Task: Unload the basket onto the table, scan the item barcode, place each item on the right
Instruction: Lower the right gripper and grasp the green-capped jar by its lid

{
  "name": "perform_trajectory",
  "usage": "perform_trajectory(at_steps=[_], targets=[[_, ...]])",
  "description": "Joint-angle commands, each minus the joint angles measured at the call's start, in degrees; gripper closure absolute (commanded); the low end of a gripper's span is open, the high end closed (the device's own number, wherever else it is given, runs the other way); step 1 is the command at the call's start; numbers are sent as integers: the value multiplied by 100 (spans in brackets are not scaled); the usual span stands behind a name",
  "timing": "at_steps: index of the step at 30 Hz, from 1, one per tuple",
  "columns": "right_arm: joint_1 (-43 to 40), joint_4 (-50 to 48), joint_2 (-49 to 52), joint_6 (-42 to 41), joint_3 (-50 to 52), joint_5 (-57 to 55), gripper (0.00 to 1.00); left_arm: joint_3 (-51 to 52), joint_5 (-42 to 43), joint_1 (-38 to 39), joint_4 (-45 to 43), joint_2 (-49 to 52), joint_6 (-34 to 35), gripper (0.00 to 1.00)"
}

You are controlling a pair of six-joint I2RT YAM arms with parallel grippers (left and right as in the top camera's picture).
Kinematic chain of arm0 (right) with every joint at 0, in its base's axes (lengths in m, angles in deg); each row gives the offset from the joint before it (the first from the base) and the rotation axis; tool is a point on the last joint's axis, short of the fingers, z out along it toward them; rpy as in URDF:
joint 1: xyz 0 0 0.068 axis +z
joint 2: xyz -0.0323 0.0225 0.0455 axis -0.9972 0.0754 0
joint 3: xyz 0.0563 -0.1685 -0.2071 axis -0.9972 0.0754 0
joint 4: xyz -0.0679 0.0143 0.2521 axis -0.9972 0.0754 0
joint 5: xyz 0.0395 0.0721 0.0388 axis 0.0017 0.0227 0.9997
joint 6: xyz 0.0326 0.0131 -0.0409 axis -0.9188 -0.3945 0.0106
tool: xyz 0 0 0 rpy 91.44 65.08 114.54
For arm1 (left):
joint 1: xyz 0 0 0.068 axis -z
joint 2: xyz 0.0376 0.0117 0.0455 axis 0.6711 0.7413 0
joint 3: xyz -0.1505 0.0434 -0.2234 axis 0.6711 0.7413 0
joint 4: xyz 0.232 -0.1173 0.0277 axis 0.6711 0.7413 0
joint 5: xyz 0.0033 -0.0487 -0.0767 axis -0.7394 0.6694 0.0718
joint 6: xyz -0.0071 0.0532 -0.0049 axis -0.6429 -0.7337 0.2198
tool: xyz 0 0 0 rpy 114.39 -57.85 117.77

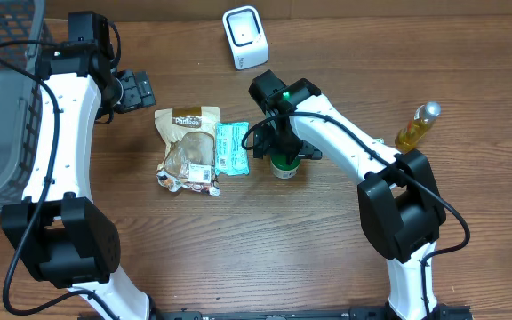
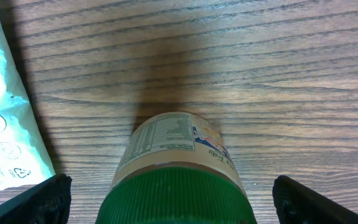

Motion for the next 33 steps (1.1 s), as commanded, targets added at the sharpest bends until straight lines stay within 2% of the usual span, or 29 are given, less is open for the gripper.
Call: perform_trajectory(at_steps=[1, 20, 33], targets=[[26, 0, -52, -20, 37, -28, 0, -90, 22, 11, -2, -24, -111, 0], [26, -221, -48, -22, 310, -28, 2, -90, 22, 11, -4, -22, -111, 0], [26, -260, -48, -24, 310, -26, 23, -90, 22, 11, -4, -24, -111, 0]])
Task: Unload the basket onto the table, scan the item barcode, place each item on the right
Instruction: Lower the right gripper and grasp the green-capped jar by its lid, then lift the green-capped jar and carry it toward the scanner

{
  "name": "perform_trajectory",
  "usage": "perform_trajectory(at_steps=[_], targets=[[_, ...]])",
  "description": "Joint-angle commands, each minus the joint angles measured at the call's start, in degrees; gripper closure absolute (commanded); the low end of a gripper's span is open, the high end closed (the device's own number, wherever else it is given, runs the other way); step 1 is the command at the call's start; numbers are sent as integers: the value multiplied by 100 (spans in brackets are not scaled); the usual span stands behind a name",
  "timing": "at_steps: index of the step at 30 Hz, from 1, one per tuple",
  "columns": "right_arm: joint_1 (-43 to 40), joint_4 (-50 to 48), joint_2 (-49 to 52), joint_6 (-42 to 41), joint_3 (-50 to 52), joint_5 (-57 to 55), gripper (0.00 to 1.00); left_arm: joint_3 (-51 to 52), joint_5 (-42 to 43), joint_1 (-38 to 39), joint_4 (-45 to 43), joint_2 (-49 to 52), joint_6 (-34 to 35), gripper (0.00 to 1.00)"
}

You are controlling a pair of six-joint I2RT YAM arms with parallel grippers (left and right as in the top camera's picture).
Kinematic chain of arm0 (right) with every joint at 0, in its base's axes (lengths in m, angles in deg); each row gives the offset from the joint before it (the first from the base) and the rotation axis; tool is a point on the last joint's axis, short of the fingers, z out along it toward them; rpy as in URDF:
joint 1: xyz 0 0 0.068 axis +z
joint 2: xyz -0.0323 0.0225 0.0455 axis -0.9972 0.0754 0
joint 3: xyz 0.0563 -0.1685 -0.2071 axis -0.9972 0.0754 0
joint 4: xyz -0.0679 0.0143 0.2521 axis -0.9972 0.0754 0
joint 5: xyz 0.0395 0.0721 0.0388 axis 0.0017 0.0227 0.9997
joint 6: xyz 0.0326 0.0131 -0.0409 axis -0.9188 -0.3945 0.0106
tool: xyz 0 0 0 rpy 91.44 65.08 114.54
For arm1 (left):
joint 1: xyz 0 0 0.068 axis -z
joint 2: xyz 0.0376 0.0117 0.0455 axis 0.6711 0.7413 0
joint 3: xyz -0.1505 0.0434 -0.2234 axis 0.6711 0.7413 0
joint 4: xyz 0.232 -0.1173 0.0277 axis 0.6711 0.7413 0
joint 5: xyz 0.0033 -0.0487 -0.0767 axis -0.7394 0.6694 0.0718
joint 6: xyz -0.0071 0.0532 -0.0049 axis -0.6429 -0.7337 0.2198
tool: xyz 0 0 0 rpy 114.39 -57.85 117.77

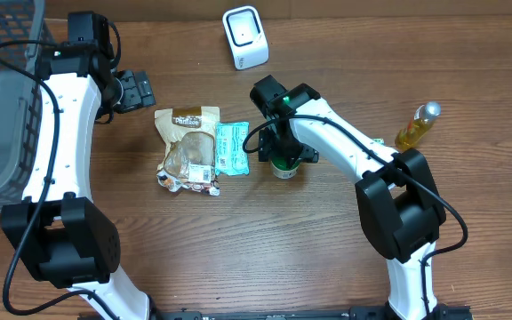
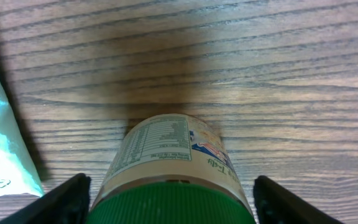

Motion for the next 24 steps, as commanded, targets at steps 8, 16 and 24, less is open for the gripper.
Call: perform_trajectory(at_steps=[8, 16, 24], targets=[[-389, 361, -323, -9, -295, 804, 45, -90, 22, 11, -2, -22, -111, 0], [-1187, 1342, -1027, -9, -525, 3139, 44, -90, 22, 11, -4, -22, -111, 0], [-1303, 2315, -1034, -9, -522, 4784, 37, -90, 24, 11, -4, -24, -111, 1]])
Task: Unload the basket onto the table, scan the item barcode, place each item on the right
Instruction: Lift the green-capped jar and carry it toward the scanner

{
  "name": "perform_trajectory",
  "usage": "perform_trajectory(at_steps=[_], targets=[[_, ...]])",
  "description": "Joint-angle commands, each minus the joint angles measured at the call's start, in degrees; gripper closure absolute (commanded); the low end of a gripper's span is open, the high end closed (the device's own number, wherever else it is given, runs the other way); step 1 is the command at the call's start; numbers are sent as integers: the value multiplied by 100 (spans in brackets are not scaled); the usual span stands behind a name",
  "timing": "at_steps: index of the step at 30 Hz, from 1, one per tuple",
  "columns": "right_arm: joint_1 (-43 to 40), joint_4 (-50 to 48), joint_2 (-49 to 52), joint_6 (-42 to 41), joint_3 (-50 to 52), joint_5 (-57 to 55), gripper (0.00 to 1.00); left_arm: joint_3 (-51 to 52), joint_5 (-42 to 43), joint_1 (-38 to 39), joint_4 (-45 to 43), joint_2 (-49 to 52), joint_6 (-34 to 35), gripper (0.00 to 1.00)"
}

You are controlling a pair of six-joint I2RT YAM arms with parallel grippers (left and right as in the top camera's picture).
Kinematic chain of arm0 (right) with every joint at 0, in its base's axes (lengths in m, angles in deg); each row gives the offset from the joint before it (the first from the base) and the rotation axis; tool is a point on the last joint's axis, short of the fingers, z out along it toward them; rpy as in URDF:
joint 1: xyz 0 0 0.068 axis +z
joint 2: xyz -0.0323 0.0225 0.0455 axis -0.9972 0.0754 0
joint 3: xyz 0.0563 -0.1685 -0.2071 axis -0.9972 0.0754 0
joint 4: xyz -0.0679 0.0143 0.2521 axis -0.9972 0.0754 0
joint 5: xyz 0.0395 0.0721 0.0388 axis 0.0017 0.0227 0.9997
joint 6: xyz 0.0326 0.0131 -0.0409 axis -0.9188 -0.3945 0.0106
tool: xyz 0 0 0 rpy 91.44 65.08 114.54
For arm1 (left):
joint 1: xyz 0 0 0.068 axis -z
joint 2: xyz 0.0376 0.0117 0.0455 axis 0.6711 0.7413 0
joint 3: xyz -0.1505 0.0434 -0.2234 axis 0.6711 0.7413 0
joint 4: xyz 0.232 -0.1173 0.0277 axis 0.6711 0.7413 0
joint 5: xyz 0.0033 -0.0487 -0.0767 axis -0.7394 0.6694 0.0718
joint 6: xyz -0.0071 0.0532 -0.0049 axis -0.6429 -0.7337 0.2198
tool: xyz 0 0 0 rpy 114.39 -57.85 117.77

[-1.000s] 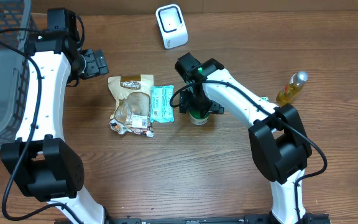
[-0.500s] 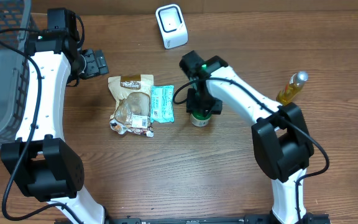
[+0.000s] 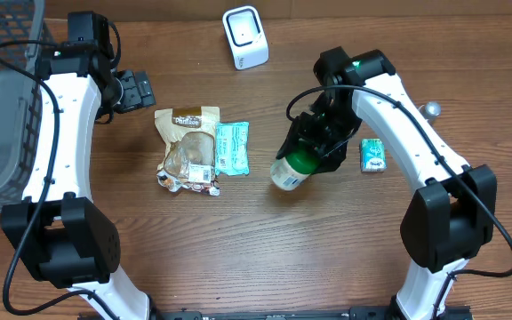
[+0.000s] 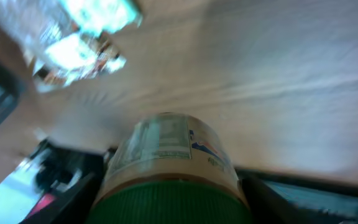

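A green-capped jar with a tan label (image 3: 292, 168) hangs tilted above the table, its bottom pointing to the lower left. My right gripper (image 3: 312, 151) is shut on its green cap (image 4: 173, 202), and the label (image 4: 169, 140) fills the blurred right wrist view. The white barcode scanner (image 3: 245, 37) stands at the back middle of the table. My left gripper (image 3: 139, 91) hovers at the back left, above the table, with nothing between its fingers; whether it is open or shut does not show.
A tan snack pouch (image 3: 188, 147) and a teal packet (image 3: 232, 147) lie left of the jar. A small teal box (image 3: 373, 154) lies under the right arm. A yellow bottle (image 3: 428, 112) is mostly hidden behind that arm. A grey basket stands far left.
The right gripper, which had the jar standing on the table between its fingers, now holds it lifted, tilted and moved to the right. The small teal box has come into view. The left arm is unchanged.
First my right gripper stood open and wide over the upright jar beside the teal packet. Then its fingers had drawn in close to the cap. Now the jar is off the table, tipped over in the grip, right of where it stood.
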Motion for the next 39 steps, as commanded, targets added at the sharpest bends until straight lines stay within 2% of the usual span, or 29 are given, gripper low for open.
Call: perform_trajectory(at_steps=[1, 4, 17, 32, 34, 36, 38, 39], targets=[[-13, 83, -133, -4, -131, 1113, 37, -90, 22, 11, -2, -24, -111, 0], [-13, 105, -133, -4, -131, 1545, 37, -90, 24, 11, -2, -22, -111, 0], [-13, 367, -133, -4, -131, 2004, 37, -90, 22, 11, -2, -24, -111, 0], [-13, 374, -133, -2, -131, 1965, 37, -90, 24, 11, -2, -22, -111, 0], [-13, -201, -133, -2, -131, 1574, 39, -90, 24, 11, -2, -22, -111, 0], [-2, -1143, -133, -2, -120, 127, 62, -90, 22, 13, -2, -24, -111, 1], [2, -1655, -133, -2, -120, -1486, 62, -90, 22, 11, -2, -24, -111, 1], [2, -1827, -133, -2, -120, -1947, 63, -90, 22, 11, -2, -22, -111, 0]])
